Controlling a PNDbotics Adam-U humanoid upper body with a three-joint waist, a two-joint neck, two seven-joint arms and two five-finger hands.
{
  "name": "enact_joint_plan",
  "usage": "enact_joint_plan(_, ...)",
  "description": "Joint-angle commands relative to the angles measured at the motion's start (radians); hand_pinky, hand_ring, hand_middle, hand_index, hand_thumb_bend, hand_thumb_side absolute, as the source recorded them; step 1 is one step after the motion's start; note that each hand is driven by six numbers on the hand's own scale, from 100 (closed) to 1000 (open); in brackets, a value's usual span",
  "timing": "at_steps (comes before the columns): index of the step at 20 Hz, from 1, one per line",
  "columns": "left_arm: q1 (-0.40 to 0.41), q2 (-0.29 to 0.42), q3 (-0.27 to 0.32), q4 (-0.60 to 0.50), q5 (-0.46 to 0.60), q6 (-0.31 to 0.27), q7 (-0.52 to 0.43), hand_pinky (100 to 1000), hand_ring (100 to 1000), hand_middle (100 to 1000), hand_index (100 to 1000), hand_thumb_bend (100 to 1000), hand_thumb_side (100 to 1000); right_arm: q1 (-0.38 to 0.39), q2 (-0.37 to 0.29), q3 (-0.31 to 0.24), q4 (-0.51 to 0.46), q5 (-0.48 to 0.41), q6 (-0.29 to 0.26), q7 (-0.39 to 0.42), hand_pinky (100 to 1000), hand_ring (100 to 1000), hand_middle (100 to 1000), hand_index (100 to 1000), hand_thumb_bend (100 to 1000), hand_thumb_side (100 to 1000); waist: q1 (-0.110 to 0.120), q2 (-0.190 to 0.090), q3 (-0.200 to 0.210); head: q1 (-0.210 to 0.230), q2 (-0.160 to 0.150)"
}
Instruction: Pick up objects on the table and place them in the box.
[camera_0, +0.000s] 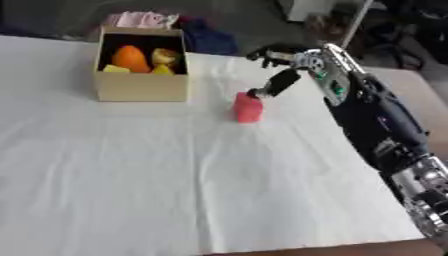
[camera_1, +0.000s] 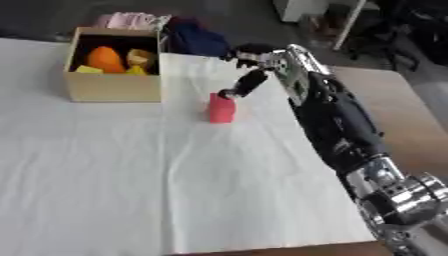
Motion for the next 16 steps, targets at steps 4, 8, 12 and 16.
enact_joint_plan(4, -0.007, 0.020, 0.012, -0.012, -0.005, -0.002, -0.005, 791, 583, 639, 780, 100, 589, 0.002, -0.020, 0.007, 0.031, 0.003, -0.006, 0.035, 837, 857, 916, 979, 418, 479, -0.001, 0.001, -0.003, 0.004, -0.013)
enact_joint_plan(8, -0.007, 0.018, 0.011, -0.012, -0.005, -0.002, -0.008, 792, 584, 639, 780, 100, 590, 0.000, -0.003, 0.007, 0.064, 0.004, -0.029, 0.071, 835, 853, 903, 972, 413, 481, 0.001, 0.004, -0.005, 0.004, -0.012)
enact_joint_plan(12, -0.007, 0.017, 0.011, -0.013, -0.005, -0.003, -0.010, 793, 590, 639, 781, 100, 590, -0.001, 0.011, 0.017, 0.070, 0.020, -0.042, 0.090, 837, 853, 896, 970, 424, 481, 0.003, 0.006, -0.005, 0.003, -0.011)
enact_joint_plan(16, -0.007, 0.016, 0.012, -0.013, -0.004, -0.003, -0.011, 793, 591, 639, 781, 100, 589, -0.001, 0.023, 0.022, 0.079, 0.044, -0.050, 0.102, 837, 852, 892, 970, 430, 480, 0.004, 0.008, -0.005, 0.004, -0.011)
